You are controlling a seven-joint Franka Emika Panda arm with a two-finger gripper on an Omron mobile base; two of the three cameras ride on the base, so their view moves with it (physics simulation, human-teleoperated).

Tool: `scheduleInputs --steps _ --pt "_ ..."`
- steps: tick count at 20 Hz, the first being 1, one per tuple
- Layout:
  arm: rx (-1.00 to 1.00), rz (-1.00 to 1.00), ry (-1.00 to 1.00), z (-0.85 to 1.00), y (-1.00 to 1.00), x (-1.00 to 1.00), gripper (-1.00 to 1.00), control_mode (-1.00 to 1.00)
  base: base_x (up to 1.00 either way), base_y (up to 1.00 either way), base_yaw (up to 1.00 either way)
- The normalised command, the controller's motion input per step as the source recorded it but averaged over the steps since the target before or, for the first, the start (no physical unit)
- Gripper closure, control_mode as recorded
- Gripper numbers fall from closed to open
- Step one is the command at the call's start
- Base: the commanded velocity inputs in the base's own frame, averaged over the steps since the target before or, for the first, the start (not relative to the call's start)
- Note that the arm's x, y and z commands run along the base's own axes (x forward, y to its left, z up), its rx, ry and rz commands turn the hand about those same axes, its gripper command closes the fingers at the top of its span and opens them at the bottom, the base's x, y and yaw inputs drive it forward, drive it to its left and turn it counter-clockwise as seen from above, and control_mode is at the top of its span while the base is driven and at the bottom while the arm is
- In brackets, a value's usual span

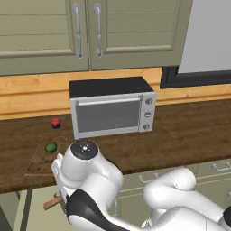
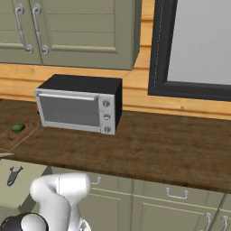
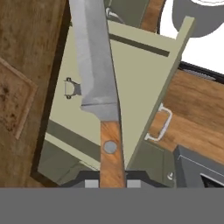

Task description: Place the appropriate cutting tool for cutting the avocado skin on the cutting board.

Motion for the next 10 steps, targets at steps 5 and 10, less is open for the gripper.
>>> scheduleInputs --steps 5,10 --pt "-0.18 -0.07 0.0 0.46 0.64 0.54 1.0 -1.0 0.0 0.0 0.0" --pt "-0.09 -0.01 0.0 0.11 0.33 0.63 1.0 -1.0 0.0 0.0 0.0"
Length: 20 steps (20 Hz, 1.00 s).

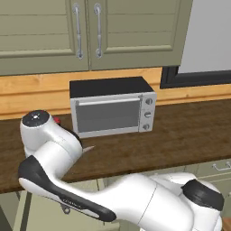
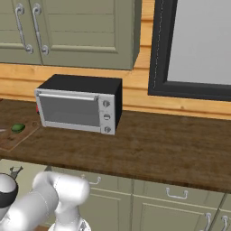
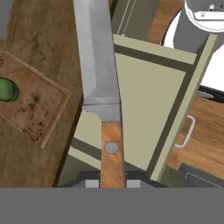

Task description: Place the appropriate cutting tool for cutting the avocado skin on the cutting board.

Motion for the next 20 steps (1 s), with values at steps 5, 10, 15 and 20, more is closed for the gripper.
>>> scheduleInputs --steps 5,10,15,20 --pt "0.0 0.0 -0.03 -0.24 0.0 0.36 1.0 -1.0 0.0 0.0 0.0" --pt "0.02 0.0 0.02 -0.21 0.0 0.7 1.0 -1.0 0.0 0.0 0.0" --pt "0.03 0.01 0.12 -0.34 0.0 0.75 1.0 -1.0 0.0 0.0 0.0" --pt "0.0 0.01 0.09 -0.53 0.0 0.51 1.0 -1.0 0.0 0.0 0.0"
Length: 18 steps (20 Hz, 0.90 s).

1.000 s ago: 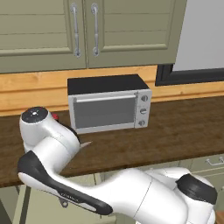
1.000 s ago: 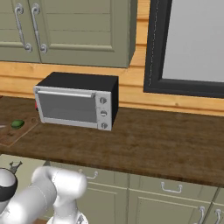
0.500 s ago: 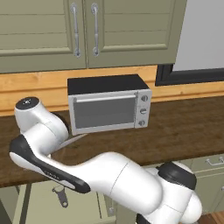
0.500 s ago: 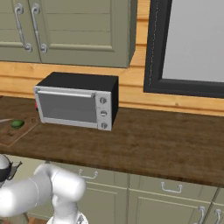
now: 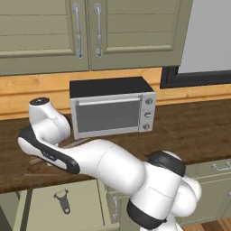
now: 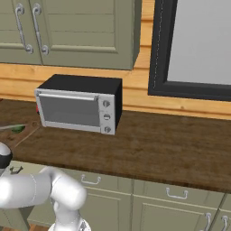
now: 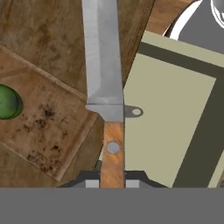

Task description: Place the appropriate cutting tool for cutting the avocado skin on the cutting board.

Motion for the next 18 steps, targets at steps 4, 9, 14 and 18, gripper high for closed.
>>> scheduleInputs --steps 4,9,14,18 --pt "0.0 0.0 0.01 -0.46 0.0 0.28 1.0 -1.0 0.0 0.0 0.0" --pt "0.0 0.0 0.0 -0.42 0.01 0.14 1.0 -1.0 0.0 0.0 0.0" --pt "0.0 0.01 0.0 -0.31 0.01 0.14 1.0 -1.0 0.0 0.0 0.0" --pt "0.01 0.02 0.0 -0.21 0.04 0.26 1.0 -1.0 0.0 0.0 0.0"
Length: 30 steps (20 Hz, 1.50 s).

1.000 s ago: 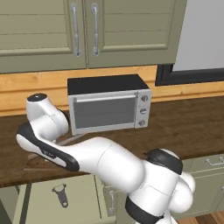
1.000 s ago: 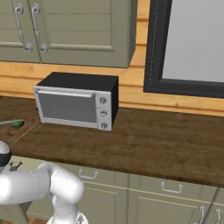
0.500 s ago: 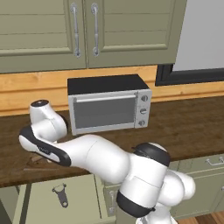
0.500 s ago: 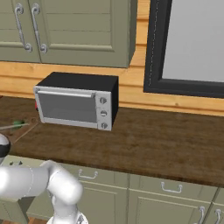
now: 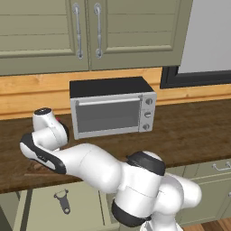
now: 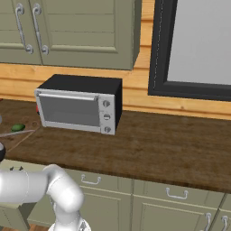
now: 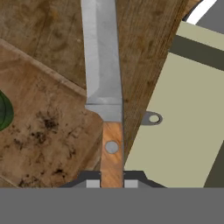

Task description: Place the appropriate cutting tool for cutting the avocado skin on the cutting board.

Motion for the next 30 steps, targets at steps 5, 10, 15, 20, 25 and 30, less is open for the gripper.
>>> scheduleInputs --steps 5,10,15,20,25,30 --pt "0.02 0.04 0.0 -0.24 0.15 0.23 1.0 -1.0 0.0 0.0 0.0" --pt "0.01 0.03 0.0 -0.26 0.15 0.22 1.0 -1.0 0.0 0.0 0.0" --pt "0.01 0.03 0.0 -0.29 0.02 0.21 1.0 -1.0 0.0 0.0 0.0" --pt "0.0 0.02 0.0 -0.37 0.05 0.19 1.0 -1.0 0.0 0.0 0.0" --pt "0.0 0.01 0.0 -0.32 0.04 0.04 -1.0 -1.0 0.0 0.0 0.0" --pt "0.01 0.0 -0.03 0.03 0.0 -0.34 -1.0 -1.0 0.0 0.0 0.0"
